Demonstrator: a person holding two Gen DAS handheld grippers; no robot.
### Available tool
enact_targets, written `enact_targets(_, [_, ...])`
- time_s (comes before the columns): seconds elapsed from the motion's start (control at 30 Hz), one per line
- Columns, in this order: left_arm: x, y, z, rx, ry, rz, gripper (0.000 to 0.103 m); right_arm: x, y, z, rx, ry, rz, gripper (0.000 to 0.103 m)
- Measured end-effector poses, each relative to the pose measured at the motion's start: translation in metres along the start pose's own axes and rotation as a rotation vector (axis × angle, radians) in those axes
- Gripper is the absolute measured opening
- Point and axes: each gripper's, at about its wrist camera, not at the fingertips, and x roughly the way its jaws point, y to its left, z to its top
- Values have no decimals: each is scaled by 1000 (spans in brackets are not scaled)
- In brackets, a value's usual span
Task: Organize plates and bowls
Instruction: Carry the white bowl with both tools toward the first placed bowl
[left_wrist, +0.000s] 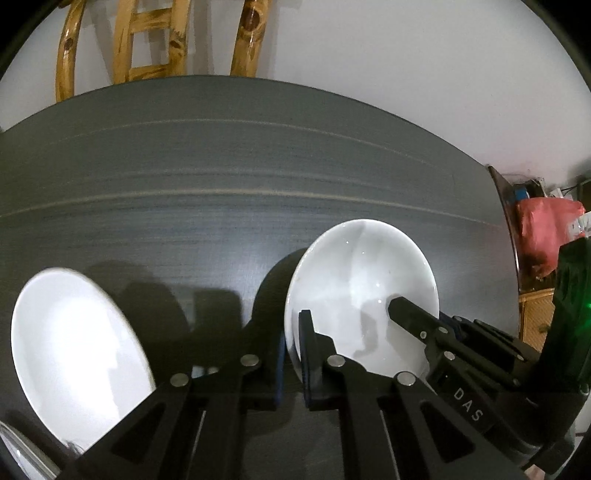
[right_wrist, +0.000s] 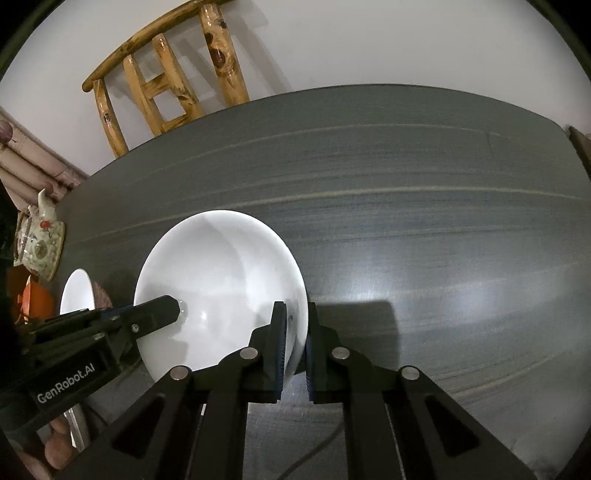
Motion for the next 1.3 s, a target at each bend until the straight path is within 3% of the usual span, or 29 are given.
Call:
enact_targets(0.6, [-26,-15,-54,32,8,20,6,-25,-4,-63,23,11,27,8])
enact_targets(0.97, [-54,-16,-77,20,-24,4,6,-55,15,-82,-3,-12,30,8])
enact_targets(1.3, [-93,9,-110,12,-57,2,6,-77,44,-99,-36,-35,43,8])
